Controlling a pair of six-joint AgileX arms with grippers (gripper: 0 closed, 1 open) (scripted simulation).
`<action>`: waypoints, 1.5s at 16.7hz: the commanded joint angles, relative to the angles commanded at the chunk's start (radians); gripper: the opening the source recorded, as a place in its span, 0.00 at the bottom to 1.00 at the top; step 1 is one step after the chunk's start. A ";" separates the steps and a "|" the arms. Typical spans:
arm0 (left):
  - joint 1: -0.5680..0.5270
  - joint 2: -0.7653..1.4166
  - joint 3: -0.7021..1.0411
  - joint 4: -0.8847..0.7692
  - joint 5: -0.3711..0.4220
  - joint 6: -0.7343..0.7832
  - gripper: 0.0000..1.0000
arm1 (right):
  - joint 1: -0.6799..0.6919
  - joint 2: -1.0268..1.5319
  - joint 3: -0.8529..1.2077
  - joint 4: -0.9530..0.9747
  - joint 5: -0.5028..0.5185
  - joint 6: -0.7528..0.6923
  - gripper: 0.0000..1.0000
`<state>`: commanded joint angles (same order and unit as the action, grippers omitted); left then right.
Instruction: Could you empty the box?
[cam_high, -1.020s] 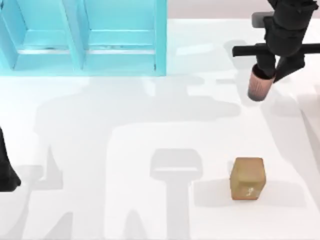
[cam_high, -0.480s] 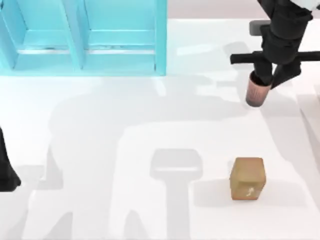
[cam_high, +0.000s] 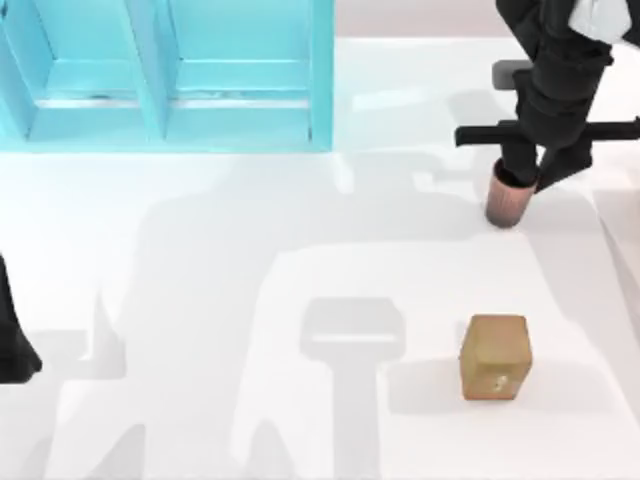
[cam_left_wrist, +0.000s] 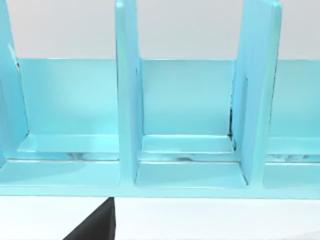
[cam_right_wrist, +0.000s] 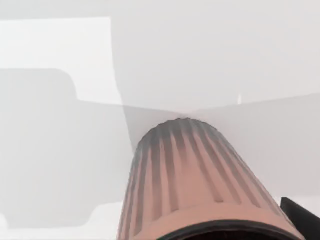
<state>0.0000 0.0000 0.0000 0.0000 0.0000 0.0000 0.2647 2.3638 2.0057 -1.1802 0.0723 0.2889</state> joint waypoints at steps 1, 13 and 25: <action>0.000 0.000 0.000 0.000 0.000 0.000 1.00 | 0.000 0.000 0.000 0.000 0.000 0.000 0.00; 0.000 0.000 0.000 0.000 0.000 0.000 1.00 | 0.000 0.000 0.000 0.000 0.000 0.000 0.90; 0.000 0.000 0.000 0.000 0.000 0.000 1.00 | -0.003 0.002 0.015 -0.013 0.000 0.000 1.00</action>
<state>0.0000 0.0000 0.0000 0.0000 0.0000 0.0000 0.2613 2.3659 2.0203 -1.1933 0.0720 0.2891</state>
